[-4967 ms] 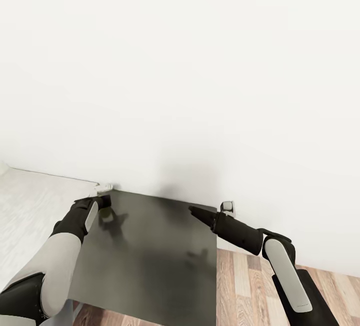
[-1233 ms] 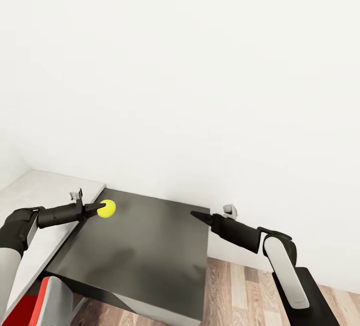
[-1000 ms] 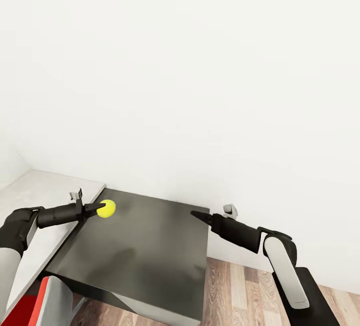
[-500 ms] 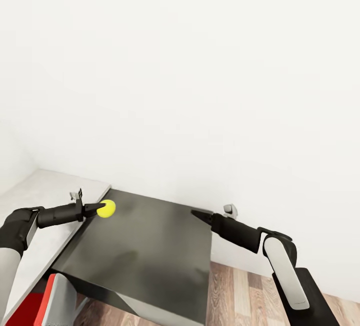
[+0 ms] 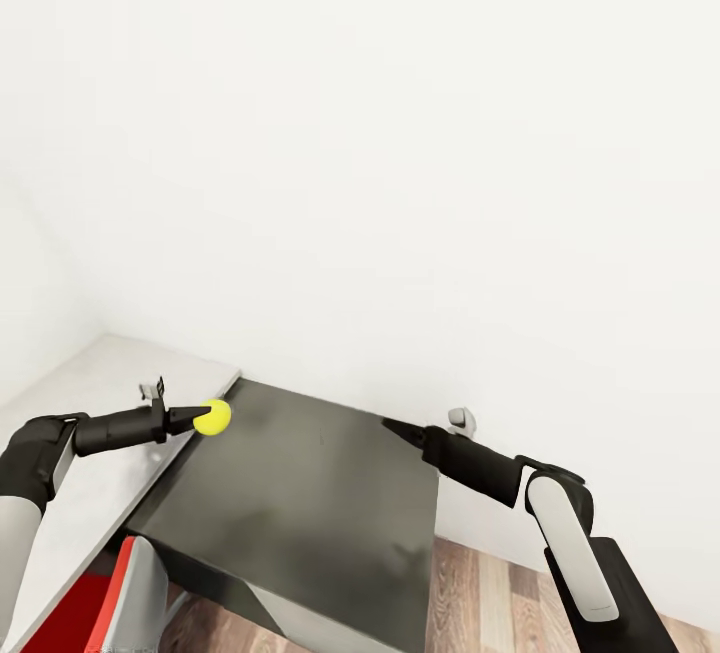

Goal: Put all the toys in the child's room - the three board games (two on the bed and one on the table), the two jigsaw puzzles on the table, and the tennis ball on the table - inside the toy box on the table in the child's room.

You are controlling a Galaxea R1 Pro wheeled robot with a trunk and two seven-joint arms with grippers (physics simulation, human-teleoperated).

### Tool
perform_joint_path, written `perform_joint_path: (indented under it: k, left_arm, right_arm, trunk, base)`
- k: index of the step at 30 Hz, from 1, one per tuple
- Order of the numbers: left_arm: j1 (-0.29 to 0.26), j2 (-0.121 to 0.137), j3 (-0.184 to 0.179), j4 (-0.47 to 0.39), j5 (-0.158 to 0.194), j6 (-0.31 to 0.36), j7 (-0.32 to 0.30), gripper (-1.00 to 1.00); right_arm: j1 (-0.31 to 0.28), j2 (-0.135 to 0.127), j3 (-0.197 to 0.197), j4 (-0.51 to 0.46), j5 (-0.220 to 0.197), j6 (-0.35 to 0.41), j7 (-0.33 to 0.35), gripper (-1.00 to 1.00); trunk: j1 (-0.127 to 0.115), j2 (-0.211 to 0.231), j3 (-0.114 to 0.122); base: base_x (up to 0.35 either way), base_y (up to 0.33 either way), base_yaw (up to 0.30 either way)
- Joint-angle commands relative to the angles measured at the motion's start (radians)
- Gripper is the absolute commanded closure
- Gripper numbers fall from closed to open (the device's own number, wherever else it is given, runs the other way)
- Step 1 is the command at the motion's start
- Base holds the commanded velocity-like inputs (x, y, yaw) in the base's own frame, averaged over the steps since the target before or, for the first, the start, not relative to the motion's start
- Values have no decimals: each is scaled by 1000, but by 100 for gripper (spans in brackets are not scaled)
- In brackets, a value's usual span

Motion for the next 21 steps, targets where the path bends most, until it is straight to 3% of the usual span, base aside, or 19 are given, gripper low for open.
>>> perform_joint_path:
  k: [1,11,21]
  left_arm:
    - [-1,-1,4,-1,-10,6,-9,100]
    - [0,-2,2,-25,-10,10,-9,100]
    - [0,-1,2,-29,-10,9,-9,100]
  right_arm:
    - [-1,0,0,0,7,2,6,-100]
    - [-1,0,0,0,7,2,8,-100]
    - [-1,-1,0,0,7,2,8,-100]
  trunk:
    - [1,-2,0]
    - [1,-2,15]
    - [1,-2,30]
  base:
    - [-89,0,136]
    - [-205,-31,148]
    - [-32,-62,155]
